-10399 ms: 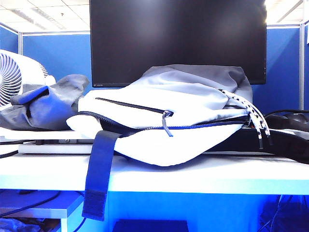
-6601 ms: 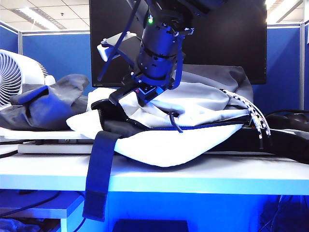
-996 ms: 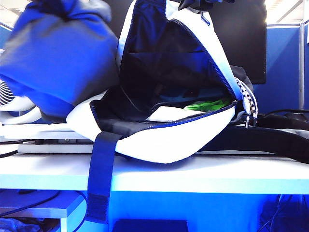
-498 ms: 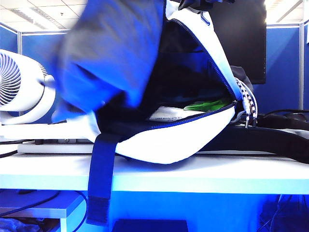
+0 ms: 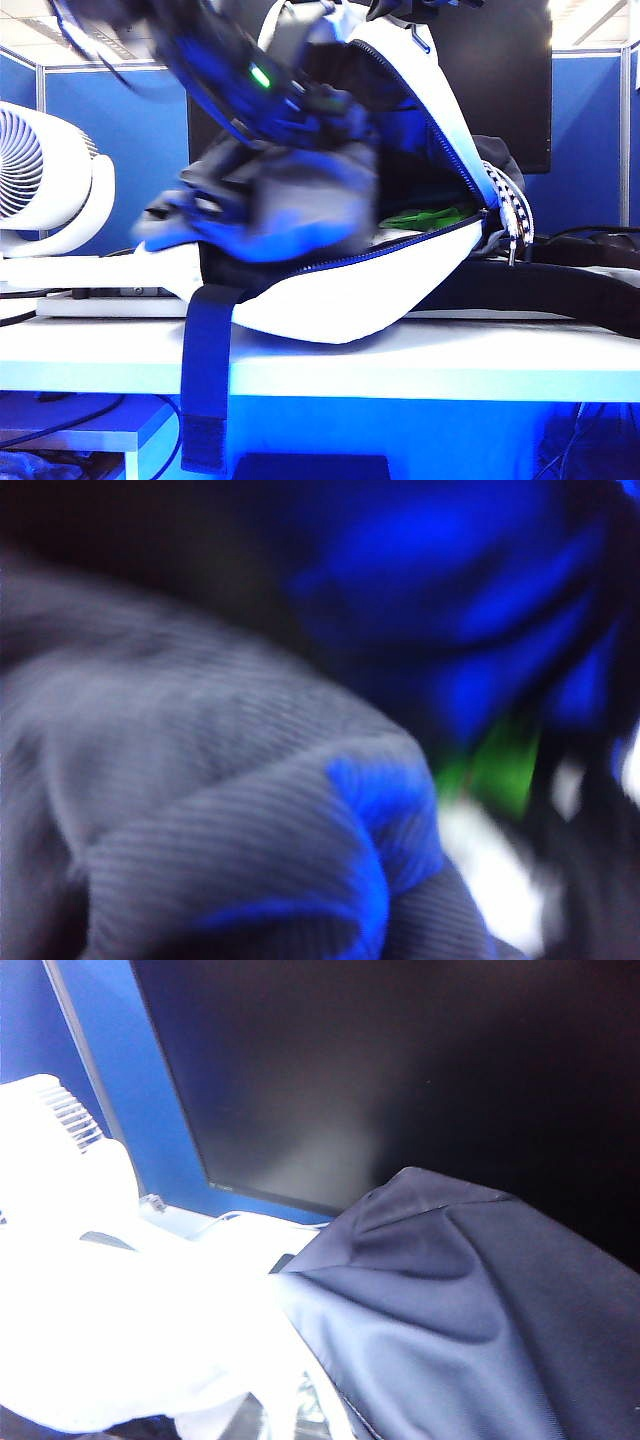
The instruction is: Put the gray clothes into the backpack.
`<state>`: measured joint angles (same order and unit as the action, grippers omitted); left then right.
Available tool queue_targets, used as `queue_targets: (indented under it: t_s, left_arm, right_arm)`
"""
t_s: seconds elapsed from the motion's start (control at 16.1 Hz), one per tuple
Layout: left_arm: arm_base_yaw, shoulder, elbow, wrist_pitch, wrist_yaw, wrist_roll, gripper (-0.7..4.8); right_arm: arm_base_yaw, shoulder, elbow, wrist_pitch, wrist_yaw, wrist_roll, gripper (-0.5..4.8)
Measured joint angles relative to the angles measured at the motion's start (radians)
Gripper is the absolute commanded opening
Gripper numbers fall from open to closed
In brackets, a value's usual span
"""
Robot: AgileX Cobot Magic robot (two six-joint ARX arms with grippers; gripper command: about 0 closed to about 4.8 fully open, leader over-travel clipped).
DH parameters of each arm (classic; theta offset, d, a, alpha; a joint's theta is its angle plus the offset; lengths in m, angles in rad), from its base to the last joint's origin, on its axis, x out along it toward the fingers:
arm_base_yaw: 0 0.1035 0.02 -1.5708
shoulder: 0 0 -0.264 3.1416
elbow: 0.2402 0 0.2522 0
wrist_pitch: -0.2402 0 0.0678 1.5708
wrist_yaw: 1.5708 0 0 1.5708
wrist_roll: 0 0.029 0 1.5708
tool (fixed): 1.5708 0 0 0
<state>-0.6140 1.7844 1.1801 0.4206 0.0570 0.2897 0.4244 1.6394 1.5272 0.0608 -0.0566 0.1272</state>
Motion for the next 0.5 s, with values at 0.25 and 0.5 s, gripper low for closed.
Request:
queue_targets:
  t_s: [0.25, 0.5]
  left_arm:
    - [0.024, 0.259, 0.238, 0.062, 0.054, -0.061, -0.06]
    - [0.080, 0.380, 0.389, 0.066, 0.149, -0.115, 2.89]
  right_arm:
    - [-0.001, -0.002, 0.000, 0.011, 0.003, 0.000, -0.01]
    - [-0.001, -0.002, 0.001, 0.022, 0.002, 0.000, -0.01]
